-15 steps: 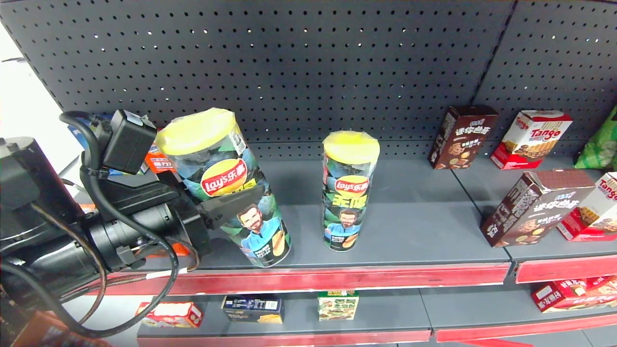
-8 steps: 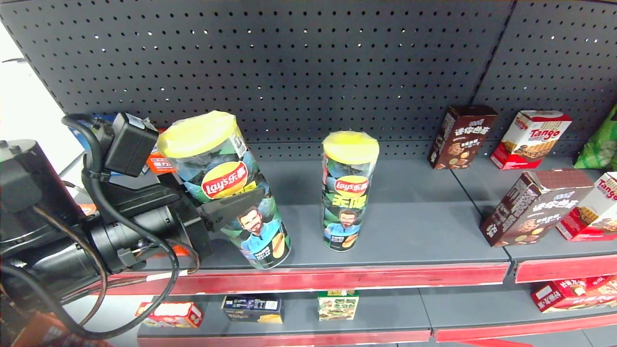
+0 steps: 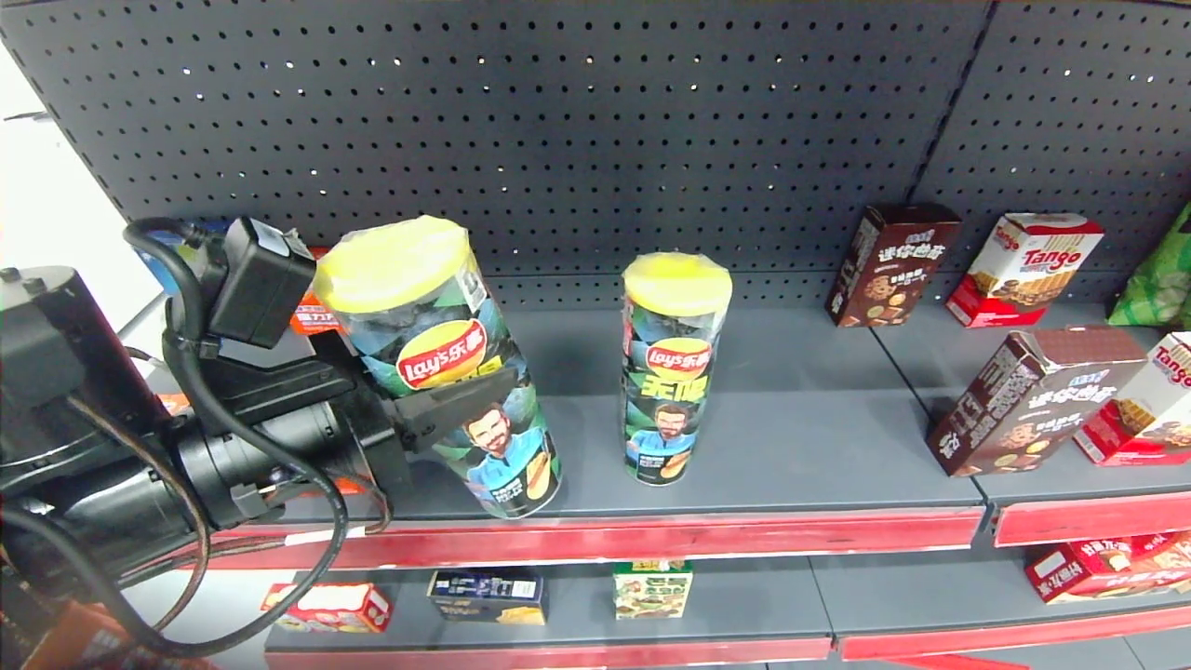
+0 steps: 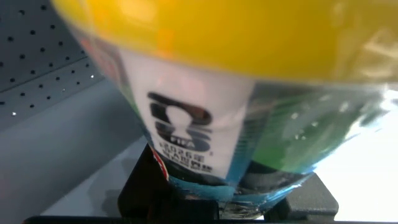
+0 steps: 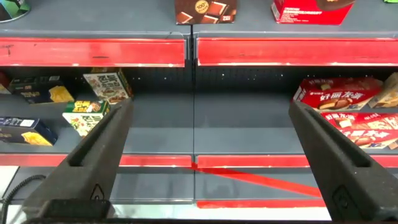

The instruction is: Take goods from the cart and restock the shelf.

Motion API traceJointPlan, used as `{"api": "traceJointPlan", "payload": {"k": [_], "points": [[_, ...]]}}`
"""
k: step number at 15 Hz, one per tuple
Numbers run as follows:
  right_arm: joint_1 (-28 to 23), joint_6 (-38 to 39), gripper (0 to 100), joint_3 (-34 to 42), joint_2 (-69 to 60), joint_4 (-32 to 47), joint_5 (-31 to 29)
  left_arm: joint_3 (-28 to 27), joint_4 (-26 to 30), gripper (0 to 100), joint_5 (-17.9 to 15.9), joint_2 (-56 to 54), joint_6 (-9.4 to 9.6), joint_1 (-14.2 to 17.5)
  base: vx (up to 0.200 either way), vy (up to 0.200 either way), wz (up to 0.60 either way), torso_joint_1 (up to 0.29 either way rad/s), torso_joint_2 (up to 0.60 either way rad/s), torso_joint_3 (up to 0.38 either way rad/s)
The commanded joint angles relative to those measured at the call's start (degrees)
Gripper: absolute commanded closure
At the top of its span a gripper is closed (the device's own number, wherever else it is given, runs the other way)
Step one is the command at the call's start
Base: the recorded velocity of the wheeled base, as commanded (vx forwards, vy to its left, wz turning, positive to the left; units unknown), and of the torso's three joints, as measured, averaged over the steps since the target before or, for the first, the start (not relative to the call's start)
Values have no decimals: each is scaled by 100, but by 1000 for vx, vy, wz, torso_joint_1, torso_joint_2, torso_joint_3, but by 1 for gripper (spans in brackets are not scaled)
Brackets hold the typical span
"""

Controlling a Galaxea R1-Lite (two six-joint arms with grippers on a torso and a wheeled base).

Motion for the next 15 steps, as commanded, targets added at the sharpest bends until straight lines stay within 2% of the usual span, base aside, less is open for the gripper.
{"api": "traceJointPlan", "payload": {"k": [1, 3, 4, 5, 7, 8, 9, 10, 11, 13, 15], "points": [[0, -4, 0, 0, 18, -1, 4, -74, -11, 100, -271, 15, 32, 79, 0, 0, 0, 0, 0, 0], [0, -4, 0, 0, 18, -1, 4, -373, 156, 100, -816, 59, 15, 369, 0, 0, 0, 0, 0, 0], [0, -4, 0, 0, 18, -1, 4, -531, 350, 100, -860, 111, 32, 413, 0, 0, 0, 0, 0, 0], [0, -4, 0, 0, 18, -1, 4, -777, 710, 100, -983, 191, 24, 686, 0, 0, 0, 0, 0, 0], [0, -4, 0, 0, 18, -1, 4, -1366, 1132, 100, -1255, 481, 191, 950, 0, 0, 0, 0, 0, 0], [0, -4, 0, 0, 18, -1, 4, -1911, 1598, 100, -1282, 753, 234, 1160, 0, 0, 0, 0, 0, 0], [0, -4, 0, 0, 18, -1, 4, -2148, 1844, 100, -1273, 832, 261, 1266, 0, 0, 0, 0, 0, 0], [0, -4, 0, 0, 18, -1, 4, -2597, 2354, 100, -1290, 894, 437, 1266, 0, 0, 0, 0, 0, 0], [0, -4, 0, 0, 18, -1, 4, -2860, 2547, 100, -1326, 1078, 533, 1125, 0, 0, 0, 0, 0, 0], [0, -4, 0, 0, 18, -1, 4, -3106, 2406, 100, -1290, 1412, 674, 1055, 0, 0, 0, 0, 0, 0], [0, -4, 0, 0, 18, -1, 4, -3388, 2213, 100, -1290, 1781, 674, 844, 0, 0, 0, 0, 0, 0]]}}
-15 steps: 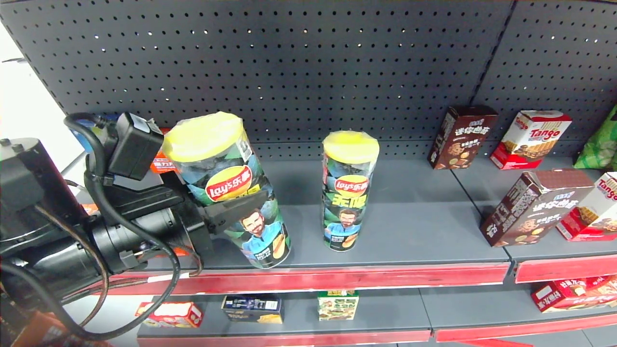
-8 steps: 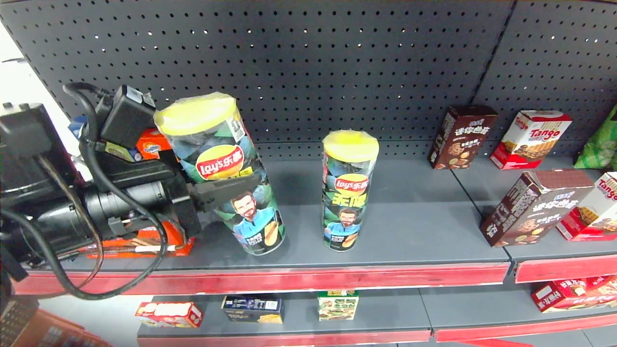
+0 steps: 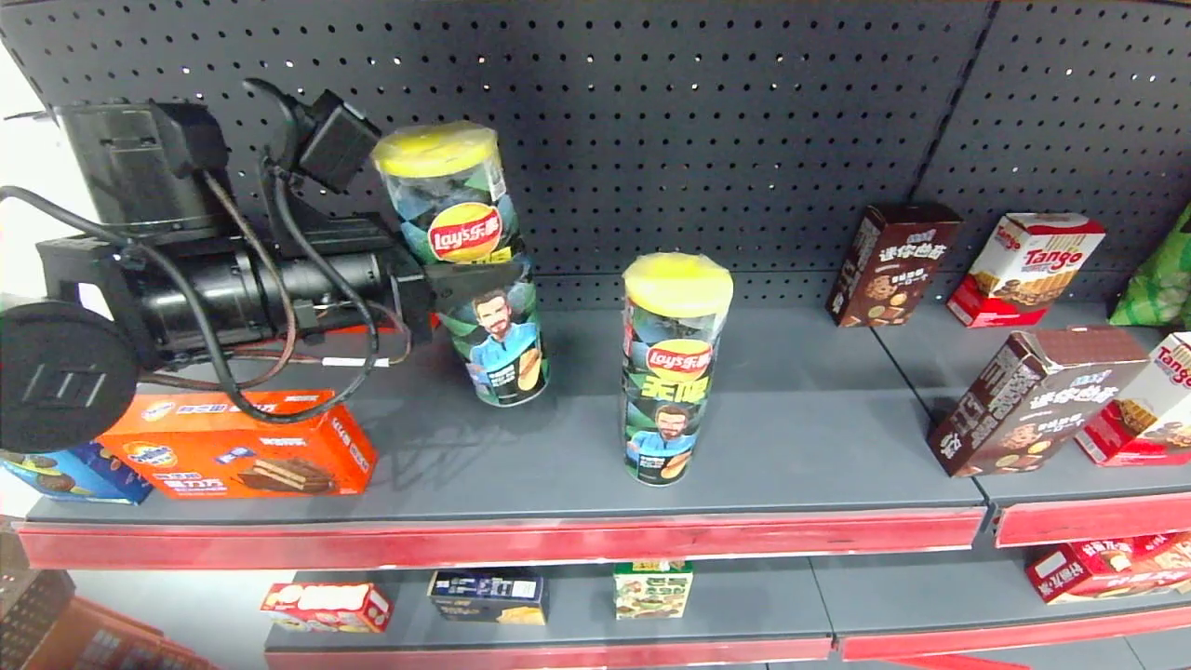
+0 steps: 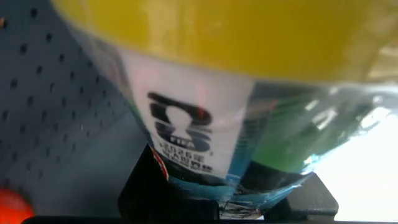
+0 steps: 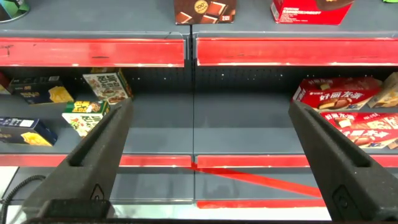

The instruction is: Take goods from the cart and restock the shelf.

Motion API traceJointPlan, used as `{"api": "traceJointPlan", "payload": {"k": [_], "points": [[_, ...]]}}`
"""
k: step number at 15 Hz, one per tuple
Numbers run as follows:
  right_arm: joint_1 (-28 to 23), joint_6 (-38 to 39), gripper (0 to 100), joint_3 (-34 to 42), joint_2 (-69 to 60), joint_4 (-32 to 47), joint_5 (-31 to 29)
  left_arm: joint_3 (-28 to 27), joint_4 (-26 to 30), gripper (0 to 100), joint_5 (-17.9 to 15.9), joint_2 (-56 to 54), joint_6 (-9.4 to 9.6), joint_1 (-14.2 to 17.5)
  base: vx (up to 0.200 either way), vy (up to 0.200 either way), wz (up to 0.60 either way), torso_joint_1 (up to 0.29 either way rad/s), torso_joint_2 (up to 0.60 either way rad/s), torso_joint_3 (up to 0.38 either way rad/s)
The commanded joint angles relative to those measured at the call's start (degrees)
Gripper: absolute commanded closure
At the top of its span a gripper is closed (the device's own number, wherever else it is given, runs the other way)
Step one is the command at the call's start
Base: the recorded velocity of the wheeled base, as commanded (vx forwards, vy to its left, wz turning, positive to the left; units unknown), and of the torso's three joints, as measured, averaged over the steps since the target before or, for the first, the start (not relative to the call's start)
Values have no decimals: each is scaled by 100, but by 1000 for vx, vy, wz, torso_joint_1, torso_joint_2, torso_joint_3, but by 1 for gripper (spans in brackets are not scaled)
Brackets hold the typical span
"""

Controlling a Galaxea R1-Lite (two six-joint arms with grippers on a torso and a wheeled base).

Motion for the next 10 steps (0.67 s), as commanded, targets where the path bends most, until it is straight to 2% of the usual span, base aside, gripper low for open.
{"api": "traceJointPlan", "payload": {"k": [1, 5, 6, 8, 10], "points": [[0, -4, 0, 0, 21, -1, 2, -422, -145, 100, 20, 558, 3, -240, 0, 0, 0, 0, 0, 0], [0, -4, 0, 0, 21, -1, 2, -1248, -181, 100, 204, 1305, 56, -504, 0, 0, 0, 0, 0, 0], [0, -4, 0, 0, 21, -1, 2, -1433, -163, 100, 204, 1464, 197, -521, 0, 0, 0, 0, 0, 0], [0, -4, 0, 0, 21, -1, 2, -1705, -137, 100, 204, 1798, 601, -530, 0, 0, 0, 0, 0, 0], [0, -4, 0, 0, 21, -1, 2, -2039, -110, 100, 195, 2061, 654, -530, 0, 0, 0, 0, 0, 0]]}}
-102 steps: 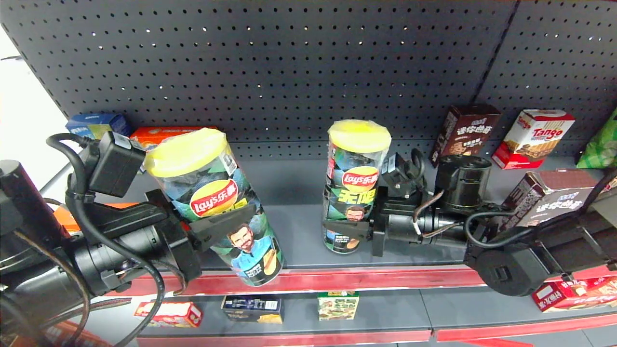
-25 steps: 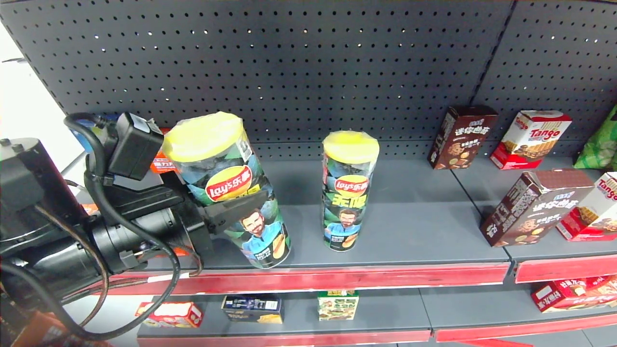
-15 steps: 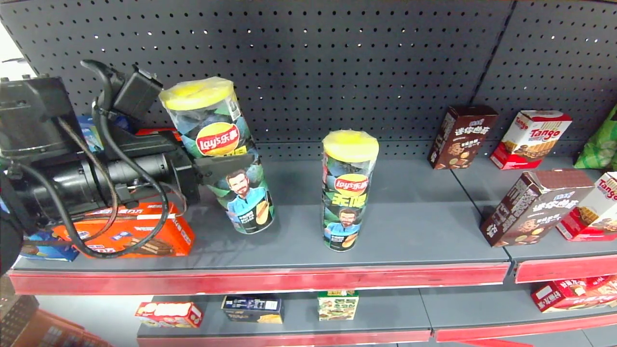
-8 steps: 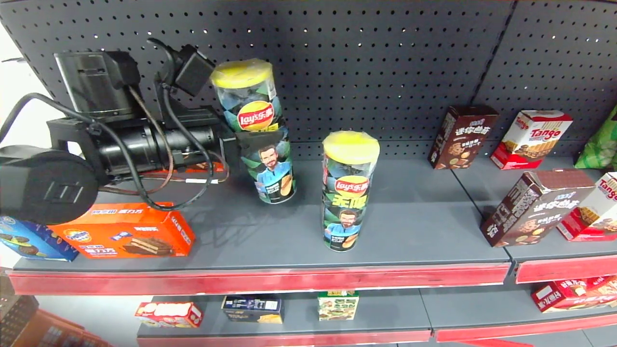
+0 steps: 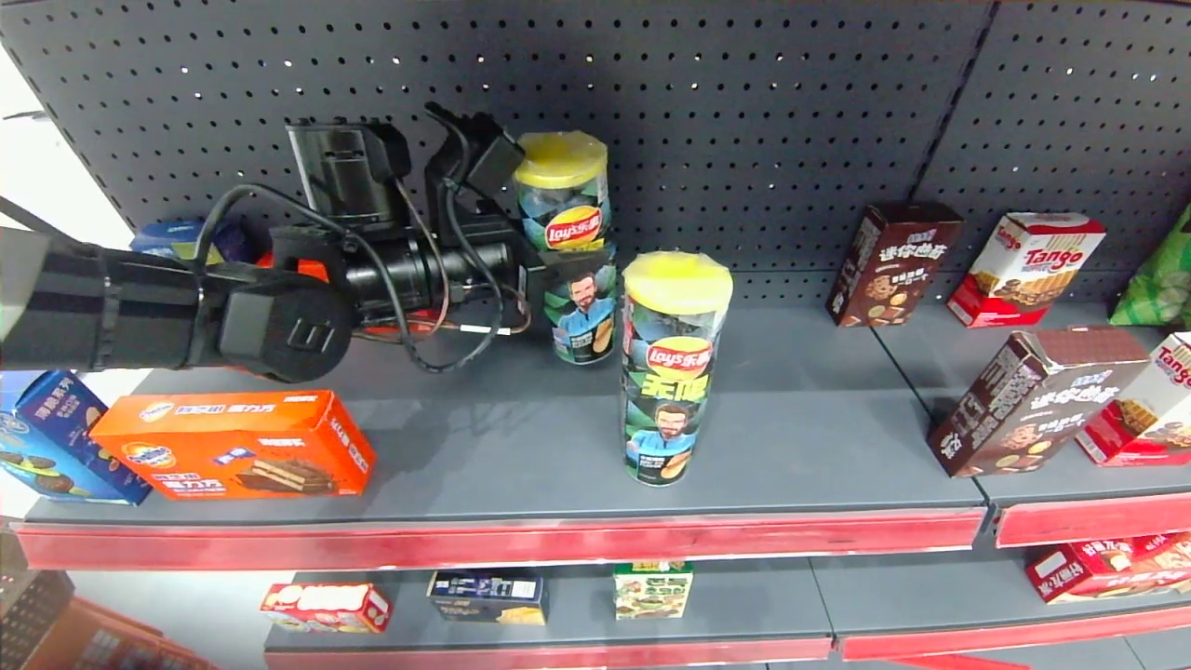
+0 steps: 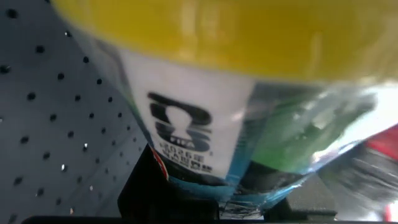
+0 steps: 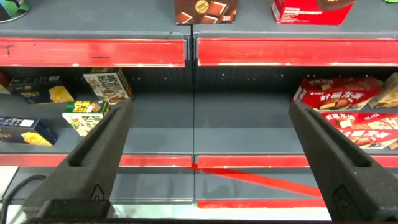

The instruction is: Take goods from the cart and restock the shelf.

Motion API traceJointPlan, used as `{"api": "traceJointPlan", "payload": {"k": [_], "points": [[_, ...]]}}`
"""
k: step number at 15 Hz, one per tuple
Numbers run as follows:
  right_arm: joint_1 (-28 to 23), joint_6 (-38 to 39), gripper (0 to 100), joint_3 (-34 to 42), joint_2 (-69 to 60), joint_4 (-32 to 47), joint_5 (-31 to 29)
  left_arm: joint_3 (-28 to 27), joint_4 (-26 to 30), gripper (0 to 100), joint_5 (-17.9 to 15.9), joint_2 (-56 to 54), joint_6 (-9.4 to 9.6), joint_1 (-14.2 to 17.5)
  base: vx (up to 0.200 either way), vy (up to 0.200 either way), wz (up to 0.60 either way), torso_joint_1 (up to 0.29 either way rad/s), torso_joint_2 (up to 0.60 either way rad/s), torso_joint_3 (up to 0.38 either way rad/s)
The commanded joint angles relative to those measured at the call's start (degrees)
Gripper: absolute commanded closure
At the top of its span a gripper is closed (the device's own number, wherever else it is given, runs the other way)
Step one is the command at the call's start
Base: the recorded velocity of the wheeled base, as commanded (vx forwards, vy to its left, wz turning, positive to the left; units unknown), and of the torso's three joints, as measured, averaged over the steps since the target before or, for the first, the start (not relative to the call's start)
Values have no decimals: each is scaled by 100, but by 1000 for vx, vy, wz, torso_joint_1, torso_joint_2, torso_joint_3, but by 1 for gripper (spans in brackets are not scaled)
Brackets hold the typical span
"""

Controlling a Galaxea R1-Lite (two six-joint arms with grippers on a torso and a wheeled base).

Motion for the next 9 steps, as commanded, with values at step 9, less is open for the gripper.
{"api": "traceJointPlan", "payload": {"k": [9], "points": [[0, -2, 0, 0, 13, -1, 2, -1829, 1071, 100, -31, 1127, 44, -67, 0, 0, 0, 0, 0, 0]]}}
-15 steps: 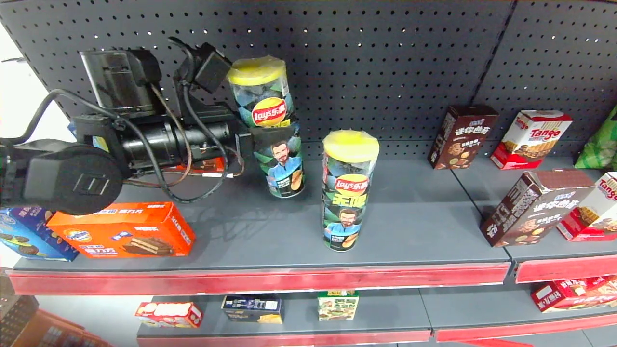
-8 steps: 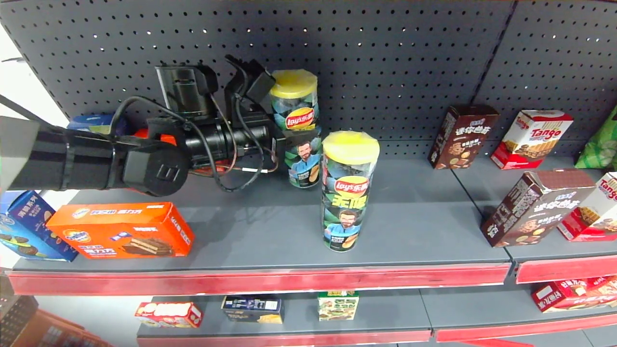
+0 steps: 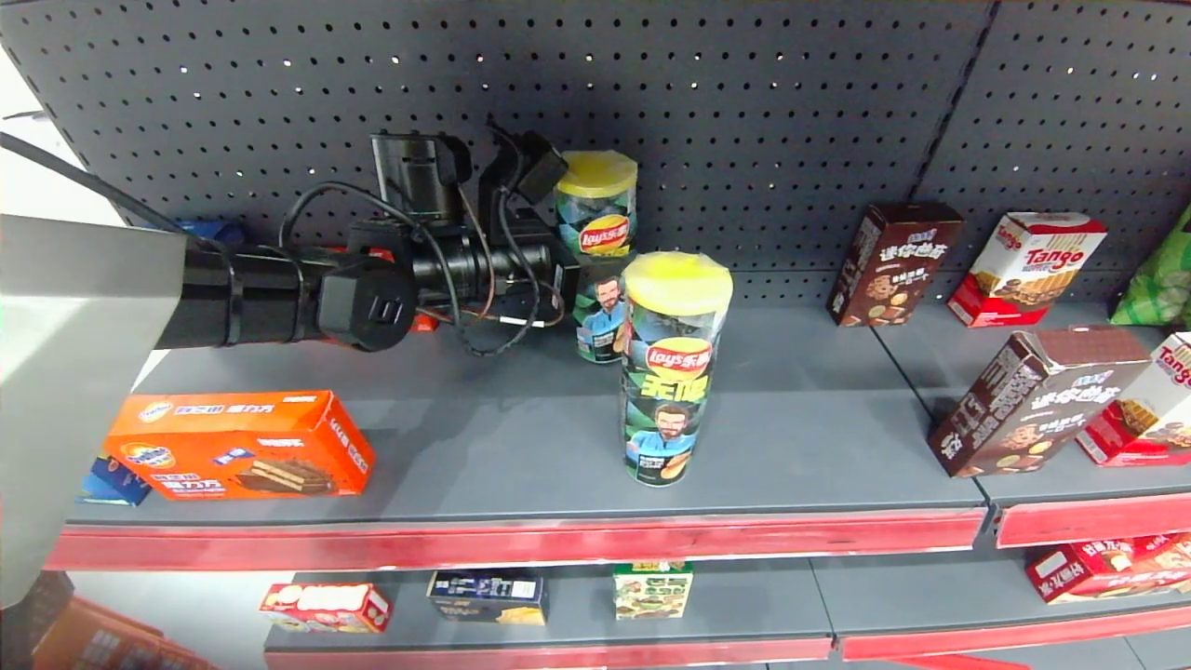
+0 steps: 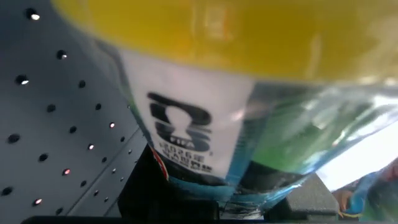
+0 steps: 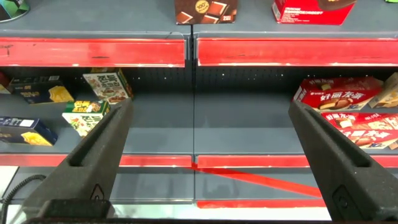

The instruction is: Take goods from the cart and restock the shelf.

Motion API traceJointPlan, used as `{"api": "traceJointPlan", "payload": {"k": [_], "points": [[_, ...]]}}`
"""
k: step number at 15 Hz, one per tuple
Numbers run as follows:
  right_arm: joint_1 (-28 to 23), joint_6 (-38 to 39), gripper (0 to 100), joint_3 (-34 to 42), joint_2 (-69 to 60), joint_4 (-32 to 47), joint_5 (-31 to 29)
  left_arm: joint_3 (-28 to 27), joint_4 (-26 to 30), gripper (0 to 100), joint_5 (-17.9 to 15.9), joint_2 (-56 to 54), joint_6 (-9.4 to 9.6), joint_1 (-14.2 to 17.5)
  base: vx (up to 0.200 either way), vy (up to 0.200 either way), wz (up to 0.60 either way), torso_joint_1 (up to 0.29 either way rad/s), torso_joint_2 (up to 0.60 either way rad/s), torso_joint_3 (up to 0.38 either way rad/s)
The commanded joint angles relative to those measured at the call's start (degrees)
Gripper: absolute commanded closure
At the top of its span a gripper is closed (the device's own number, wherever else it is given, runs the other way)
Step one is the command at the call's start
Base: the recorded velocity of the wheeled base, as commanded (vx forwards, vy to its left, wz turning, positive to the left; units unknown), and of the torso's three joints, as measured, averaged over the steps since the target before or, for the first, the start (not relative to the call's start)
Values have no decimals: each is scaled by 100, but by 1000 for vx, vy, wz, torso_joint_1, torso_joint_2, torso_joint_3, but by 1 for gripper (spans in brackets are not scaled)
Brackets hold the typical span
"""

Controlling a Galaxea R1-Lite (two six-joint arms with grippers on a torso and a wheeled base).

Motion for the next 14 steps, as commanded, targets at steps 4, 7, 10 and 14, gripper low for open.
{"api": "traceJointPlan", "payload": {"k": [4, 7, 10, 14], "points": [[0, -4, 0, 0, 10, -1, 2, -677, 285, 100, -15, 390, 10, -17, 0, 0, 0, 0, 0, 0], [0, -4, 0, 0, 10, -1, 2, -959, 505, 100, -15, 530, 10, -52, 0, 0, 0, 0, 0, 0], [0, -4, 0, 0, 10, -1, 2, -1169, 628, 100, -51, 680, 18, -61, 0, 0, 0, 0, 0, 0], [0, -4, 0, 0, 10, -1, 2, -1213, 628, 100, -77, 803, 45, -61, 0, 0, 0, 0, 0, 0]]}}
